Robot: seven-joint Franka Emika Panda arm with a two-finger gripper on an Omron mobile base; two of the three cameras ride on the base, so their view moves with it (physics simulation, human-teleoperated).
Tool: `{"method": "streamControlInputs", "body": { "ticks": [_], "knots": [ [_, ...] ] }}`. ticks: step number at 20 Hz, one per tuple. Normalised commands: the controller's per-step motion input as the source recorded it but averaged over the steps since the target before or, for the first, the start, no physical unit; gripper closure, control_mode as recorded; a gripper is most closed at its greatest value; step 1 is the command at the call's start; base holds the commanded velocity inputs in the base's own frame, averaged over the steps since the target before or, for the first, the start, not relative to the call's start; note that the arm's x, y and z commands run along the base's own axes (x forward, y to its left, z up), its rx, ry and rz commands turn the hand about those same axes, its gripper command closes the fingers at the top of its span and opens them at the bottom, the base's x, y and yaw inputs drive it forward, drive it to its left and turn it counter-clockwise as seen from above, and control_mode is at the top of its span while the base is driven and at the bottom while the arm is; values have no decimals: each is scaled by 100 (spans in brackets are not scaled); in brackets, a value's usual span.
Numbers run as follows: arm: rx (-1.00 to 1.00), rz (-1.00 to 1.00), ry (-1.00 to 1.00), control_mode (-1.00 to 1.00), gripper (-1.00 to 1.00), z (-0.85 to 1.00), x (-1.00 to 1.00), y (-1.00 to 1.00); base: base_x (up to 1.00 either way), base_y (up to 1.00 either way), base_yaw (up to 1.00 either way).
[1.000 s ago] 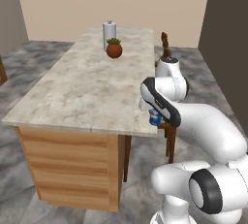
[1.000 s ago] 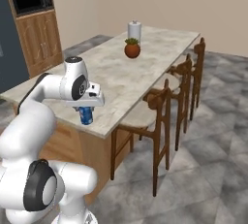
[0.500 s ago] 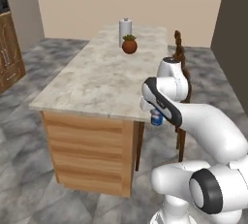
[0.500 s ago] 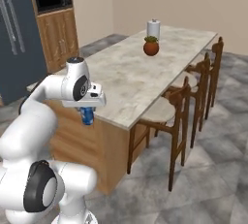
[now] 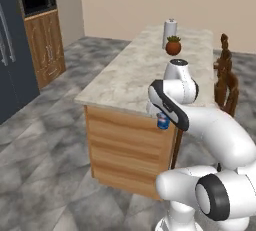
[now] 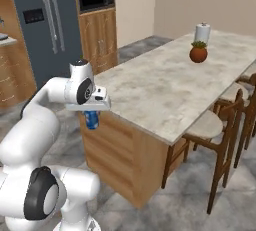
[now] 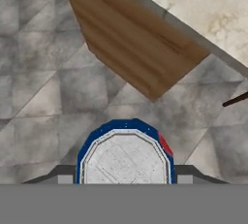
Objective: Four empty soda cans are scattered around the kitchen. Gather all the cans and cluster them next to the stove for recycling.
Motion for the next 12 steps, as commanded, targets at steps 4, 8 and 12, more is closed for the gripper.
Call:
{"method": "streamControlInputs", "body": {
  "ticks": [4,8,12],
  "knots": [
    [0,0,0,100,100,0,0,0,3,55,31],
    [0,0,0,100,100,0,0,0,15,51,30],
    [0,0,0,100,100,0,0,0,35,44,28]
  ]
}}
